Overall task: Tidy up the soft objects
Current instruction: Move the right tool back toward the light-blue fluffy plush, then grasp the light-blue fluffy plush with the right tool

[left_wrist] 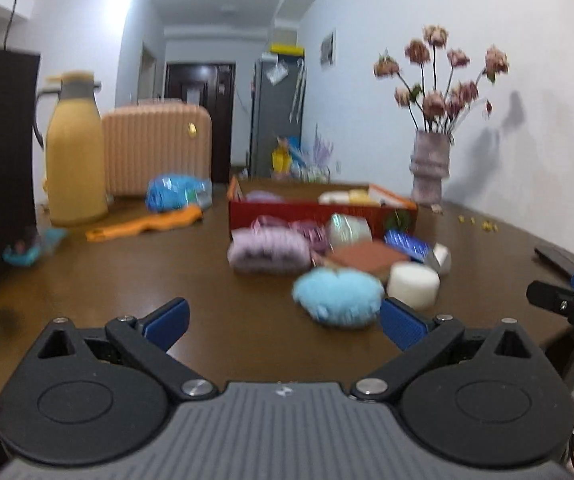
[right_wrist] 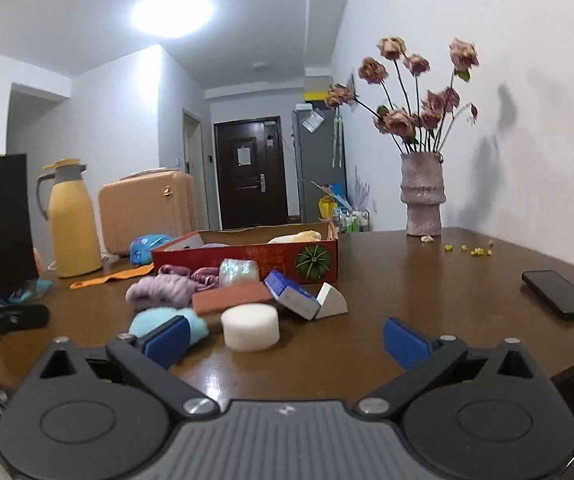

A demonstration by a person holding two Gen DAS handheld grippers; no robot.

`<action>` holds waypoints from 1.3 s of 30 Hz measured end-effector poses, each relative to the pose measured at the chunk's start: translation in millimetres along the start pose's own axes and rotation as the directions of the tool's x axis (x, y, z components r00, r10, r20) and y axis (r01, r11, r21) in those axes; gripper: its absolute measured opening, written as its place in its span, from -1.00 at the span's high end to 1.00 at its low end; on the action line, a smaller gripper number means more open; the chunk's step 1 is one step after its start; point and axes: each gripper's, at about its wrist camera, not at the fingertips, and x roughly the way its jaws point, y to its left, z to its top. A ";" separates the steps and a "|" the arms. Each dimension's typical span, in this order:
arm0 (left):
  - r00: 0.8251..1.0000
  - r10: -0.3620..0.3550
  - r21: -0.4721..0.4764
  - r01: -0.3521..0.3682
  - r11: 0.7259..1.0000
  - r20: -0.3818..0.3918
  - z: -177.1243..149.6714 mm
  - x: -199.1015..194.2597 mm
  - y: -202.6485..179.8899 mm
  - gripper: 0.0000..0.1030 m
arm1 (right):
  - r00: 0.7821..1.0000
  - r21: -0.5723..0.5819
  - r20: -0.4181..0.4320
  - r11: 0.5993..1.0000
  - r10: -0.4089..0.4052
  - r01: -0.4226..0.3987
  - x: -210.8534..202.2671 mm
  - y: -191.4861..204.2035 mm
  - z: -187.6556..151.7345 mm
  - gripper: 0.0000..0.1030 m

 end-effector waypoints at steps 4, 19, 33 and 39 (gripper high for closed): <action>1.000 -0.011 0.009 0.011 1.000 -0.012 -4.9 3.8 -5.1 -1.00 | 0.999 -0.061 0.010 0.998 0.034 -0.033 -4.8 8.7 -3.4 -1.00; 0.996 -0.062 0.060 0.066 0.996 -0.057 -1.1 54.6 -22.2 -1.00 | 0.996 0.102 -0.081 0.995 0.029 -0.020 44.2 -9.9 -14.7 -0.54; 0.972 -0.155 -0.158 0.127 0.979 -0.179 25.2 126.5 -4.3 -0.28 | 0.964 0.115 -0.132 0.969 0.233 -0.218 119.2 17.0 10.7 0.00; 0.959 -0.211 -0.266 0.156 0.951 -0.192 27.4 134.0 32.8 0.04 | 0.936 0.152 -0.178 0.949 0.302 -0.278 147.3 37.6 17.7 0.16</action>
